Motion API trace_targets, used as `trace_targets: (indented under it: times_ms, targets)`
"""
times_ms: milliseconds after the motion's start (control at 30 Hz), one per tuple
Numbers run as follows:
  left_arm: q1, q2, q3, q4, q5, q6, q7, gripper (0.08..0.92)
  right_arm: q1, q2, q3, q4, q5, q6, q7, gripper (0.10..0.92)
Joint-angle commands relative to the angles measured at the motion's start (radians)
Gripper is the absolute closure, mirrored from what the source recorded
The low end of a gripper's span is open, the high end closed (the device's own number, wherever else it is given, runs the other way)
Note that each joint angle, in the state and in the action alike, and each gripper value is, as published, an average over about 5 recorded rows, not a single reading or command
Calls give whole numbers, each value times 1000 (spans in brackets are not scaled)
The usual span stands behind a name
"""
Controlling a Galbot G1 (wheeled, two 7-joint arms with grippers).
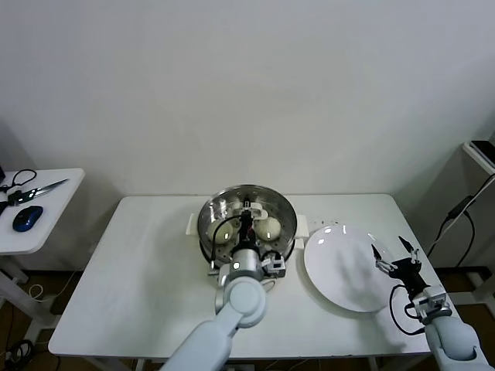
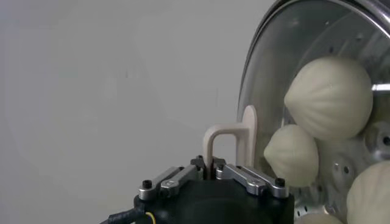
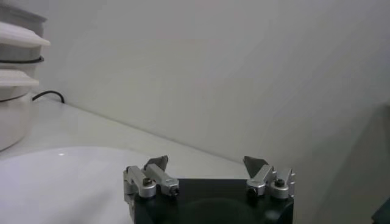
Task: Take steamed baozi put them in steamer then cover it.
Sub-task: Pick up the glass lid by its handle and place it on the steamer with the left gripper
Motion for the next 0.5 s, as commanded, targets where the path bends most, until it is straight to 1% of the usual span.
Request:
trace_targets:
  times_ms: [33, 100, 200, 500]
  targets:
    - [10, 5, 5, -11, -15, 39, 17, 853, 0, -1, 1, 2, -1, -2, -2, 203]
    - [9, 11, 8, -25, -29, 40, 17, 850, 1, -1, 1, 2, 0, -4, -2, 203]
    - [8, 26, 15, -58, -51, 47, 21, 807, 1, -2, 3, 7, -3, -17, 0, 203]
    - [53, 92, 8, -243, -91, 50, 66, 553, 7, -6, 4, 38, -1, -101, 13, 203]
